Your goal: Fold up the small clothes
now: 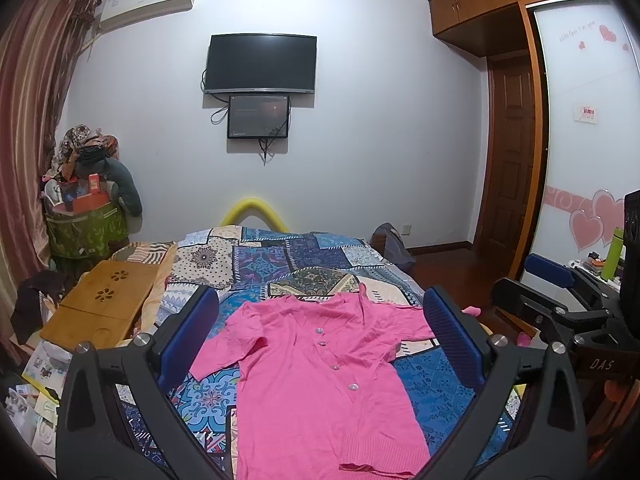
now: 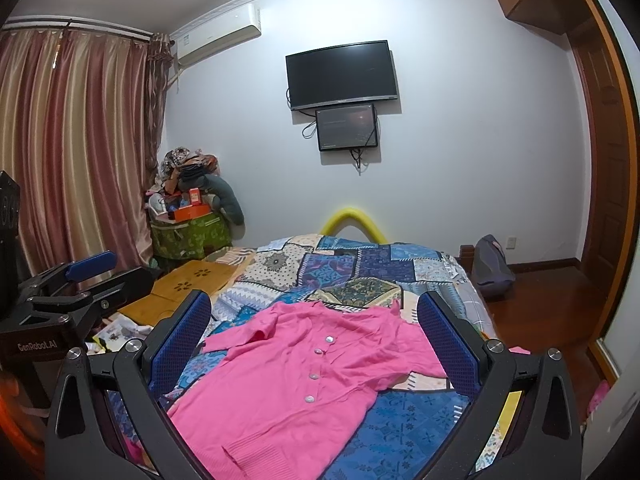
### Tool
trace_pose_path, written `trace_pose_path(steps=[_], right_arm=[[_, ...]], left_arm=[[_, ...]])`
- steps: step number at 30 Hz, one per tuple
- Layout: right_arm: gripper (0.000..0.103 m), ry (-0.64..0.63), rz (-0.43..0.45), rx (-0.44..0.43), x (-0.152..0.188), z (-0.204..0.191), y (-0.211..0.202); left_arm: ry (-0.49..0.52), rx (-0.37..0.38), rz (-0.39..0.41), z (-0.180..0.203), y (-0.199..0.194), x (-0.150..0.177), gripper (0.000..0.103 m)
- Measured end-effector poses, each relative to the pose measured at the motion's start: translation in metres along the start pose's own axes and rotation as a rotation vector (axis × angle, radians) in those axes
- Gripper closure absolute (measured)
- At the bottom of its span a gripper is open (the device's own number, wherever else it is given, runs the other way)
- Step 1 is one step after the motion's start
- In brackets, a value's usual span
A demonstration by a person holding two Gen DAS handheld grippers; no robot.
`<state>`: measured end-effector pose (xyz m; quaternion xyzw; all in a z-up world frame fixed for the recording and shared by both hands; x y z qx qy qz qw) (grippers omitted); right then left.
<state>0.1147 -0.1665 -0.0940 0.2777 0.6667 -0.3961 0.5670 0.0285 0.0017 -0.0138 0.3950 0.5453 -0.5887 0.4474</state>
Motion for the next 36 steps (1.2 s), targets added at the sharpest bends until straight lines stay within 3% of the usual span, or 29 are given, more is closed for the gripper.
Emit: trace_pose_path(steps=[36], right_arm=[[0.001, 0.002, -0.004, 0.001, 0.0025, 0.0001, 0.0020]], left_arm=[[-0.001, 0.000, -0.005, -0.0002, 0.0014, 0.0009, 0.000]])
Point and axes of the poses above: each gripper's, at about its wrist camera, not at the fingertips, and y roughly the way its jaws point, z to its right, x to its underside, the point moved 2 cm from there along y, roughly the way its jaws point, and after that the axes turned 3 degrees about -y, right-handed, at the moved point
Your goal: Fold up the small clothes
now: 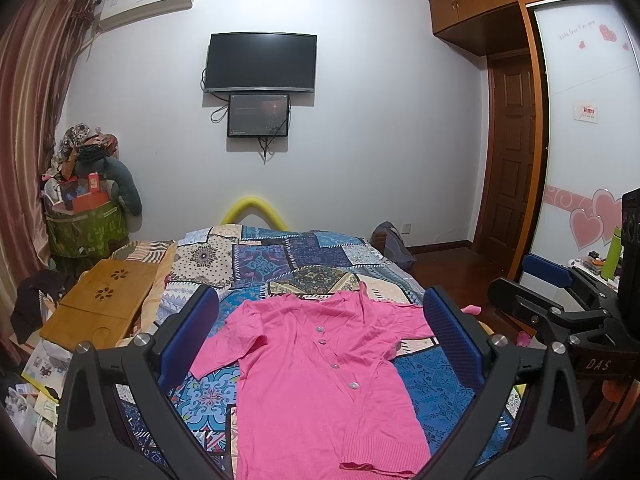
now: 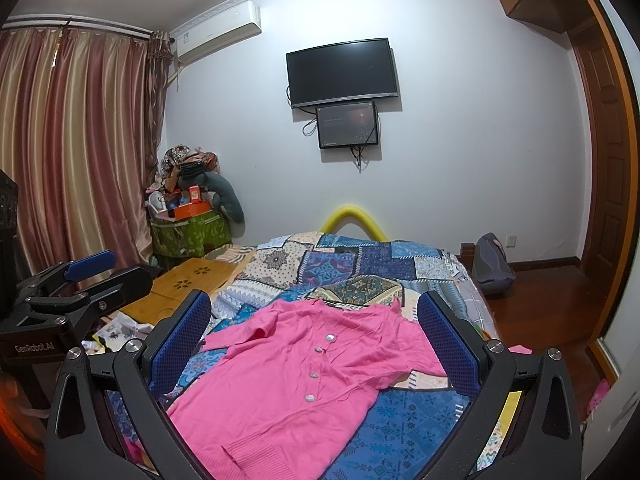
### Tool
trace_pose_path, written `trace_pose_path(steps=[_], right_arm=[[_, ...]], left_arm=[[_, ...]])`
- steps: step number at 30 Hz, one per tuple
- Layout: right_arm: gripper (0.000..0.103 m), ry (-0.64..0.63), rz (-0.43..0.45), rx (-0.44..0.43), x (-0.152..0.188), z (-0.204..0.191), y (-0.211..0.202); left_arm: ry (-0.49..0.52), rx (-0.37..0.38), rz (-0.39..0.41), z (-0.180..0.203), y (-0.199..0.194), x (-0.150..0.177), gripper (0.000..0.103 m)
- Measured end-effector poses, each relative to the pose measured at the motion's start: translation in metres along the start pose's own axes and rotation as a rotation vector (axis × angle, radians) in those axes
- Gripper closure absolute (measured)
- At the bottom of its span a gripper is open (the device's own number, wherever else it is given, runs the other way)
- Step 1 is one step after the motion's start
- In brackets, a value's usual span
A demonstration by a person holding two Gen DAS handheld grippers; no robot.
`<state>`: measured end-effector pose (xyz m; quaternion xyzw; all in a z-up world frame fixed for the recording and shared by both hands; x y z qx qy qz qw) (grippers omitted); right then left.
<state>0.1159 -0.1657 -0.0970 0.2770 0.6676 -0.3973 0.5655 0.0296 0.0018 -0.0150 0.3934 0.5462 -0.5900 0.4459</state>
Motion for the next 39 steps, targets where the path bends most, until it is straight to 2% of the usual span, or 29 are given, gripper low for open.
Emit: trace_pose_path(steps=[15, 22, 29, 35, 39], right_arm=[[0.001, 0.002, -0.016, 0.001, 0.009, 0.001, 0.009], [0.001, -0.011, -0.030, 0.012, 0.010, 0.005, 0.021], [0.001, 0.001, -0.062, 0.051, 0.009, 0.030, 0.053], [0.001, 0.012, -0.121, 0.048, 0.010, 0.056, 0.093], [0.014, 0.011, -0.184, 0.055, 0.015, 0.075, 0.126]], left_arm=[[-0.008, -0.003, -0.015, -0.002, 0.007, 0.000, 0.000], [-0.031, 0.006, -0.059, -0.011, 0.030, -0.001, 0.000], [-0.104, 0.000, -0.151, -0.049, 0.089, -0.006, 0.000], [-0.143, -0.050, -0.284, -0.093, 0.165, -0.002, 0.001], [-0.132, -0.092, -0.389, -0.122, 0.221, 0.006, 0.010]])
Point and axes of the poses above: each gripper's, at about its wrist camera, not at the fingertips, and y roughly the way its jaws point, z to its right, x to its underside, the point moved 2 cm from there along y, roughly the way its jaws point, and after that the axes turned 3 degrees about -y, right-handed, at the moved point
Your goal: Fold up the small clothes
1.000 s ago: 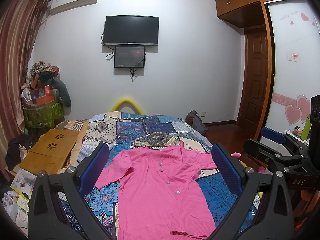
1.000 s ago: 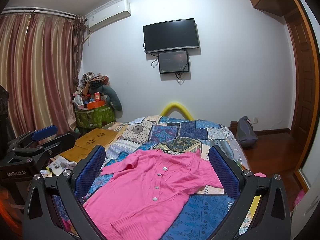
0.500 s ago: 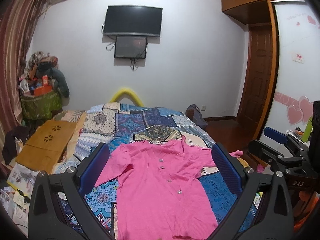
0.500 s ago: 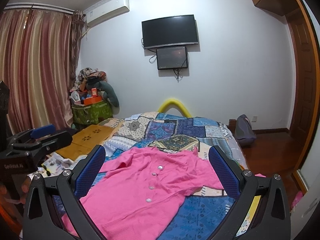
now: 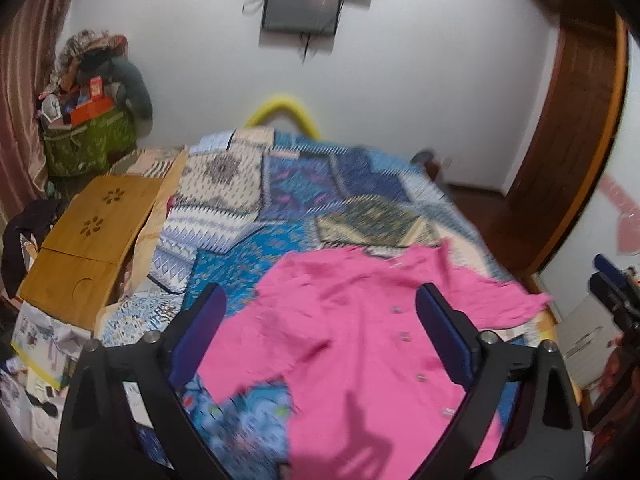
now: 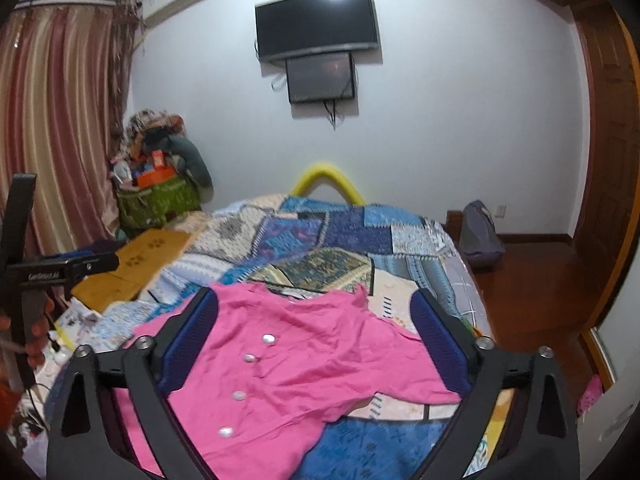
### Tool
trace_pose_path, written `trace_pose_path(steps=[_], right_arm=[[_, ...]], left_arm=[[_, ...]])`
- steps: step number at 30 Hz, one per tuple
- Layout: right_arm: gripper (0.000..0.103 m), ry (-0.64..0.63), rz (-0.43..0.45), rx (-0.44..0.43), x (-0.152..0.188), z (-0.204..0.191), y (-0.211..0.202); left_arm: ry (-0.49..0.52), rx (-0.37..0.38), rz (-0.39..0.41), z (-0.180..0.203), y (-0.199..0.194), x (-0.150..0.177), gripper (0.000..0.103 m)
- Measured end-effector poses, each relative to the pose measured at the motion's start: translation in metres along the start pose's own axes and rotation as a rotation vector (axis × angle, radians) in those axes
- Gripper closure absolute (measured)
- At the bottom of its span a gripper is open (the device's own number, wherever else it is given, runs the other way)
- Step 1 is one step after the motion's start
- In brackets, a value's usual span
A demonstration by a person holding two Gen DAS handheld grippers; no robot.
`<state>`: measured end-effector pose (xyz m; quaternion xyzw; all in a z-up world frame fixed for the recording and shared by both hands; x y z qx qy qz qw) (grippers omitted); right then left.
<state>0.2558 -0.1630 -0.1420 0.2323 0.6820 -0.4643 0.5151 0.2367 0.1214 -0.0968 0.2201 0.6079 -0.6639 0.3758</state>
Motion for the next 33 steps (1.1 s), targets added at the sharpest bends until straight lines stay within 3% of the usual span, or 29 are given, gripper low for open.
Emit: trace_pose_path(steps=[4, 13, 18, 20, 23, 25, 26, 28, 33], right_arm=[[0.028, 0.023, -0.081, -0.020, 0.003, 0.022, 0.039], [0.035, 0.078, -0.282, -0.028, 0.024, 0.063, 0.133], [0.047, 0.128, -0.408, -0.056, 0.040, 0.081, 0.184], [0.047, 0.150, -0.435, -0.083, 0.044, 0.085, 0.199], [0.058, 0.159, -0.473, -0.151, 0.049, 0.083, 0.215], [0.076, 0.134, -0.503, -0.170, 0.053, 0.077, 0.223], [0.079, 0.109, -0.509, -0.161, 0.054, 0.075, 0.225], [0.095, 0.073, -0.505, -0.156, 0.053, 0.074, 0.226], [0.098, 0.061, -0.479, -0.123, 0.040, 0.083, 0.231]], left_arm=[[-0.004, -0.029, -0.098, -0.018, 0.056, -0.013, 0.017], [0.043, -0.042, -0.317, -0.032, 0.180, -0.011, 0.030], [0.026, 0.026, -0.408, -0.032, 0.226, -0.008, 0.032], [0.027, 0.064, -0.436, -0.028, 0.234, -0.004, 0.040], [0.058, 0.098, -0.424, -0.020, 0.238, -0.001, 0.062], [0.078, 0.108, -0.409, -0.016, 0.235, -0.001, 0.082], [0.080, 0.102, -0.404, -0.016, 0.235, -0.003, 0.093], [0.082, 0.077, -0.394, -0.017, 0.234, -0.007, 0.095], [0.107, -0.045, -0.338, -0.029, 0.234, -0.023, 0.096]])
Point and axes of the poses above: each gripper's, at about its wrist camera, not at the fingertips, and y roughly the way its jaws point, z to its right, x to its underside, the point moved 2 cm from there along y, roughly the way its jaws point, and after that the axes turned 3 degrees about -y, right-handed, at the moved point
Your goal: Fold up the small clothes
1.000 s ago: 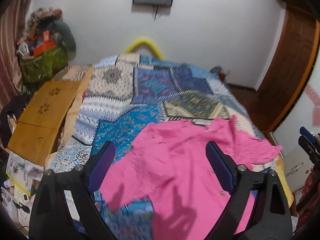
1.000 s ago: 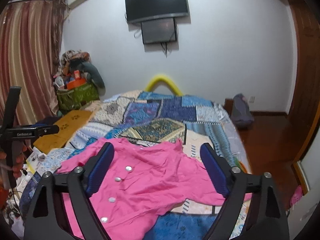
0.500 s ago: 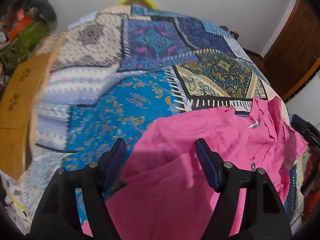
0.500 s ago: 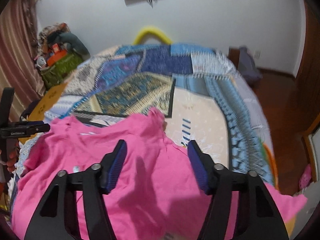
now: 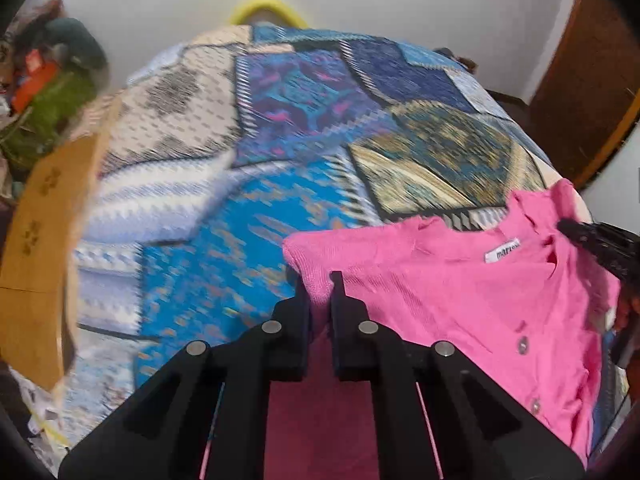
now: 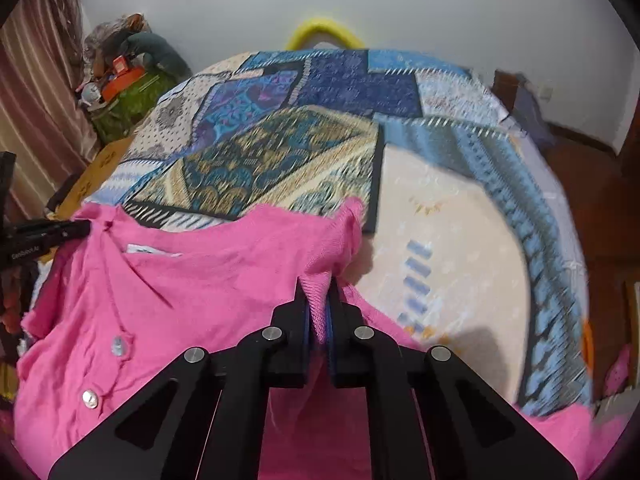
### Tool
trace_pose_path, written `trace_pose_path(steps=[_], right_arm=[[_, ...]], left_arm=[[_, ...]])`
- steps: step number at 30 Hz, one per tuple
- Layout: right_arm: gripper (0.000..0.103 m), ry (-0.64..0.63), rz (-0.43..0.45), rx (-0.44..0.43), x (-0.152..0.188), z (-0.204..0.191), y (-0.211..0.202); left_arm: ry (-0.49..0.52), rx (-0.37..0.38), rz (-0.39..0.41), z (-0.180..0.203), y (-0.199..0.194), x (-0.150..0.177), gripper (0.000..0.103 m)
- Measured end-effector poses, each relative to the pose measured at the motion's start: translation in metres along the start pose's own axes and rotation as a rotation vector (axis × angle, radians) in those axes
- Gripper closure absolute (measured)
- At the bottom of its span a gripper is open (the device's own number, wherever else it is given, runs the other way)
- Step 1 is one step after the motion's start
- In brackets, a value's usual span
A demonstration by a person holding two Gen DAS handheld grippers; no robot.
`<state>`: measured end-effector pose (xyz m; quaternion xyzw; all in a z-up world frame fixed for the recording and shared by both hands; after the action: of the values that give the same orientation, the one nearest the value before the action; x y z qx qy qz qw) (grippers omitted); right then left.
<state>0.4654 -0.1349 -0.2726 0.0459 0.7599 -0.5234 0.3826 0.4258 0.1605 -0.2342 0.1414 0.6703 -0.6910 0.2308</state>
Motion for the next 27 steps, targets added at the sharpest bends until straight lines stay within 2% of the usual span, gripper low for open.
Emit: trace_pose_path(steps=[6, 8, 13, 15, 16, 18, 21, 23, 27], right_arm=[[0.098, -0.024, 0.063, 0.055, -0.028, 0.002, 0.002], [0.098, -0.022, 0.078, 0.064, -0.034, 0.000, 0.007], [0.096, -0.053, -0.017, 0.074, -0.034, -0.006, 0.034], [0.085, -0.079, -0.017, 0.086, -0.031, -0.010, 0.033], [0.076, -0.085, -0.026, 0.095, -0.031, -0.012, 0.032], [0.067, -0.093, -0.042, 0.111, -0.030, -0.015, 0.026], [0.064, -0.124, -0.023, 0.104, -0.029, -0.024, 0.008], [0.056, -0.136, -0.005, 0.087, -0.027, -0.033, -0.007], [0.049, -0.160, 0.034, 0.045, -0.017, -0.052, -0.033]], left_arm=[[-0.079, -0.035, 0.048, -0.026, 0.005, -0.019, 0.096], [-0.093, -0.034, 0.042, -0.029, 0.012, -0.020, 0.096], [-0.061, -0.068, -0.042, -0.032, 0.037, -0.012, 0.091], [-0.065, -0.059, -0.046, -0.036, 0.032, -0.009, 0.086], [-0.071, -0.053, -0.051, -0.038, 0.030, -0.007, 0.080], [-0.098, -0.050, -0.051, -0.046, 0.017, -0.004, 0.065], [-0.120, -0.052, -0.018, -0.058, -0.009, 0.005, 0.056], [-0.137, -0.062, -0.007, -0.069, -0.027, 0.014, 0.049], [-0.198, -0.083, -0.007, -0.102, -0.057, 0.043, 0.043]])
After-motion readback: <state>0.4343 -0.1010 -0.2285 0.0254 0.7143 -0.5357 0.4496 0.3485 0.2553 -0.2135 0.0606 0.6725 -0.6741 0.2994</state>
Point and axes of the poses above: each gripper's, at about its wrist camera, not at the fingertips, and y roughly the way its jaws point, z to its right, x to its underside, the point moved 2 cm from there along y, roughly the way its jaws point, and after that the axes turned 3 degrees about -y, right-handed, at the moved point
